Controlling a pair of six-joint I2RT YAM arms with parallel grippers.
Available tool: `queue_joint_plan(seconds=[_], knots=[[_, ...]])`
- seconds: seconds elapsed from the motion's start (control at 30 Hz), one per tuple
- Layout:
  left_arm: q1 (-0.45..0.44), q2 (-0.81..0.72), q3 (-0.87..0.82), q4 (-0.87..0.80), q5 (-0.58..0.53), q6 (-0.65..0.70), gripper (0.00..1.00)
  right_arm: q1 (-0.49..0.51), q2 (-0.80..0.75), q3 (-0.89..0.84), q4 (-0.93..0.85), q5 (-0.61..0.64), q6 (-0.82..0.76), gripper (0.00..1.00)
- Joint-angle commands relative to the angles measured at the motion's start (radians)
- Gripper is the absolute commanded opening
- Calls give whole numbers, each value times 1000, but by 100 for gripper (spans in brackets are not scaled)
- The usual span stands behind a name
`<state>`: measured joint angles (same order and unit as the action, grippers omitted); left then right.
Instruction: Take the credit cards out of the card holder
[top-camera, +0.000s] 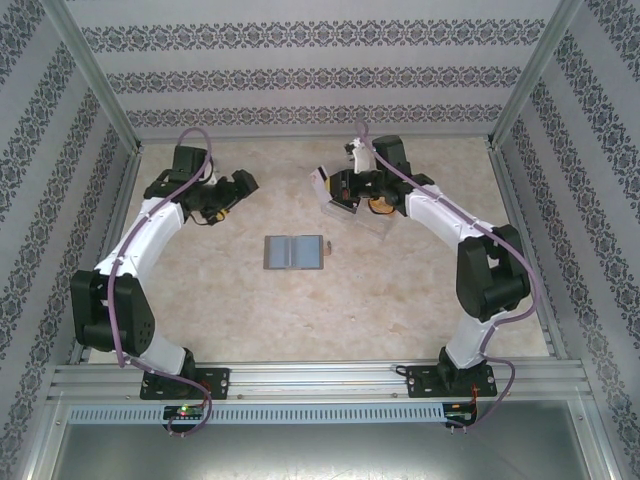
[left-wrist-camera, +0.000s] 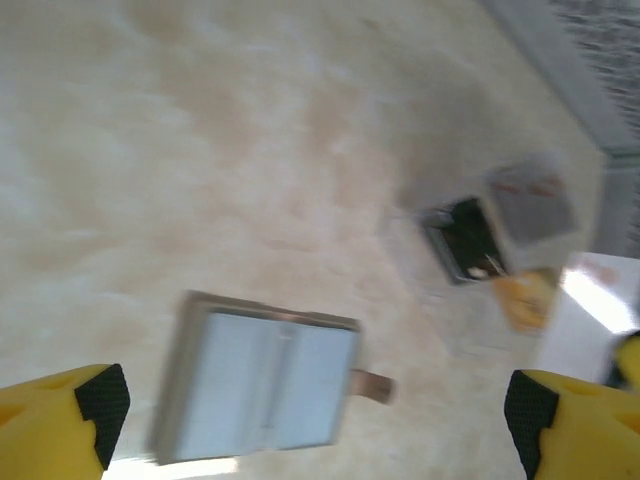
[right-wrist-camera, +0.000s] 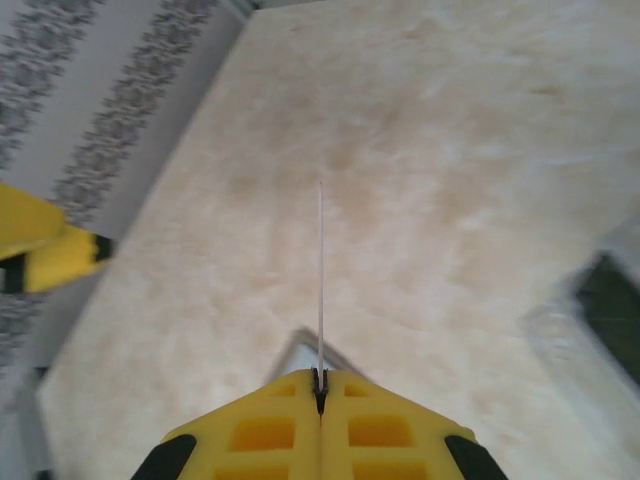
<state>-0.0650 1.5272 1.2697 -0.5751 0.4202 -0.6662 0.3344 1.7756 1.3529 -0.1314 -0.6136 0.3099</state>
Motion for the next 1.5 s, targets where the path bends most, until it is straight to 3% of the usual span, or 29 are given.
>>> queue_joint_plan(seconds=[0.0, 0.27, 0.53, 0.77, 1.47], knots=[[40, -14, 47, -167, -109, 177, 100, -38, -67, 35, -101, 117, -264, 0], [85, 3, 64, -197, -121, 337, 100, -96, -37, 104, -196, 141, -588, 0], [93, 13, 86, -210, -93, 410, 99, -105, 106, 295, -306, 182, -819, 0], [94, -6, 56, -175, -66, 437, 99, -113, 228, 438, -387, 180, -869, 0], [97, 19, 49, -166, -57, 445, 99, -115, 355, 566, -505, 256, -933, 0]])
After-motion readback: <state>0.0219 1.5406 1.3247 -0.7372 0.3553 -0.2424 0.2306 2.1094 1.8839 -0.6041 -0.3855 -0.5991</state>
